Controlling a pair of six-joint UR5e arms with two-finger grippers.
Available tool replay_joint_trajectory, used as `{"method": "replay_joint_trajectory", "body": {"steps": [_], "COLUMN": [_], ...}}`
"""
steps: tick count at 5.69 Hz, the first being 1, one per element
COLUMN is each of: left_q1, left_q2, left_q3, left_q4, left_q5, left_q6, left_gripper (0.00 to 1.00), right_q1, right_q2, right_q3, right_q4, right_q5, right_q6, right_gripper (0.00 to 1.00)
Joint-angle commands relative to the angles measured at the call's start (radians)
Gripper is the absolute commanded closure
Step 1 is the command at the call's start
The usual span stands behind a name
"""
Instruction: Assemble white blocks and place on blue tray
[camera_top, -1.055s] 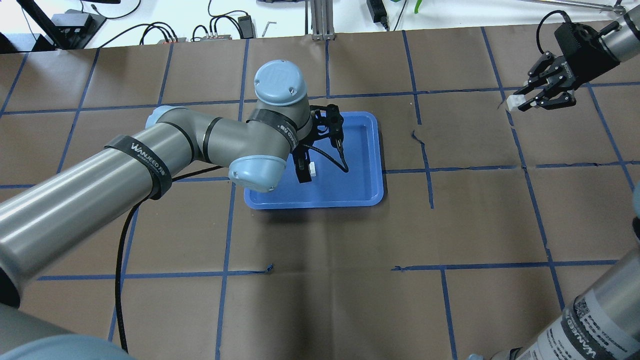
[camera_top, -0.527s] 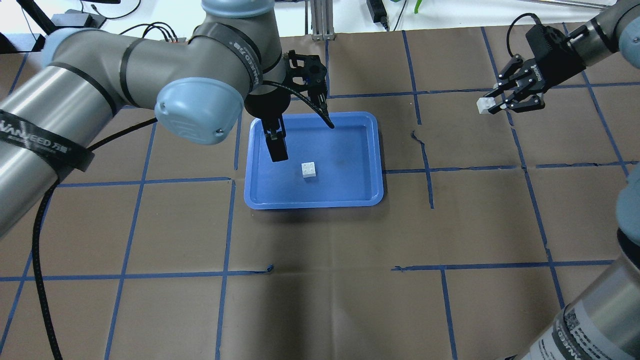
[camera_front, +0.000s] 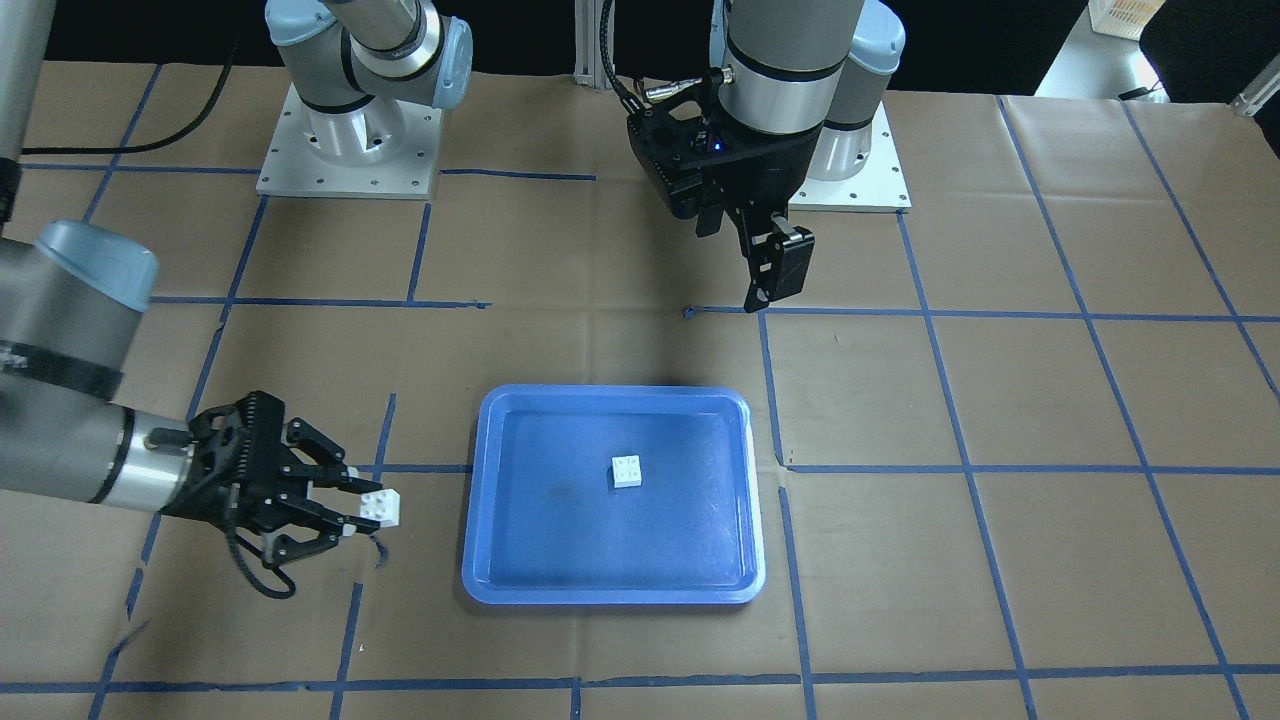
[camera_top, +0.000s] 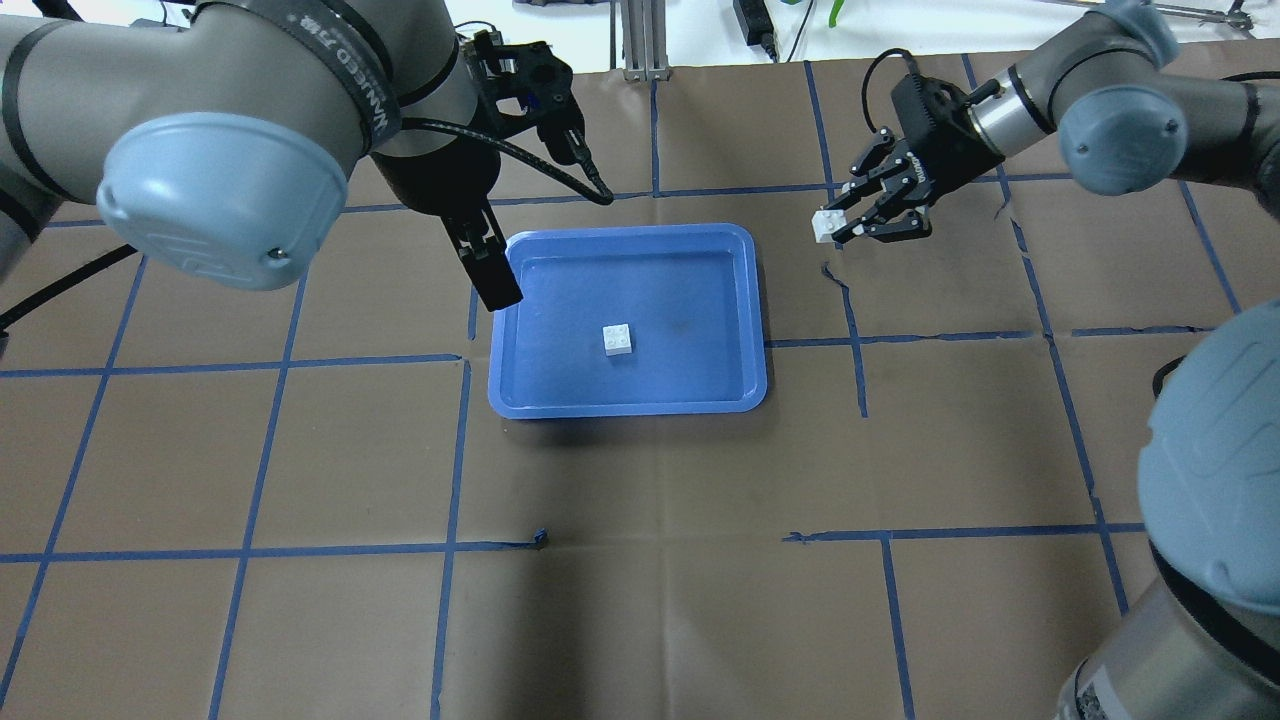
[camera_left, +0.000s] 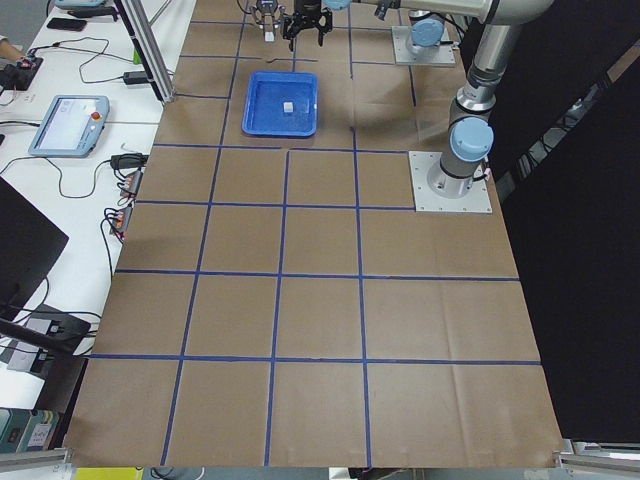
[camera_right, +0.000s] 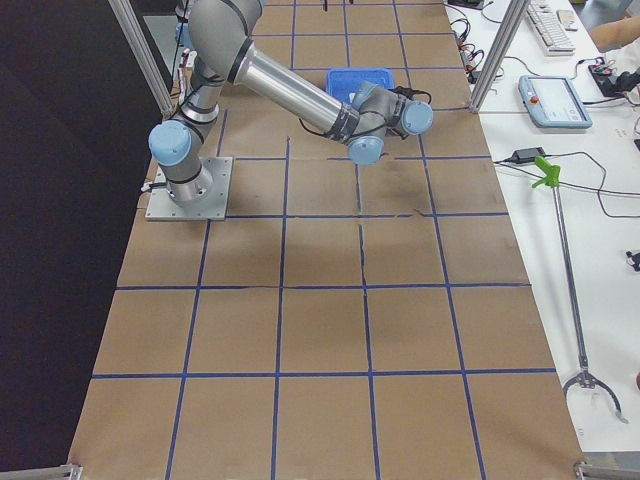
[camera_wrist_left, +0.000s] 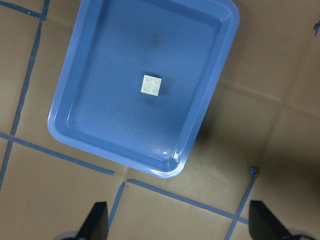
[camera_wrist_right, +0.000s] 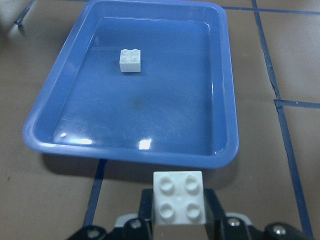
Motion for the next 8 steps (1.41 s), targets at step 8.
{"method": "replay_joint_trajectory", "body": {"steps": [8], "left_q1": [0.191], "left_q2": [0.144], "left_q3": [-0.013], "left_q4": [-0.053], "left_q5": [0.002], "left_q6": [-1.119], "left_gripper": [0.01], "right_q1": [0.296], "right_q2": [0.079], "right_q3": [0.233], "right_q4": [-0.613], "right_q5": [-0.027], "right_q6": [0.523], "right_gripper": [0.69]}}
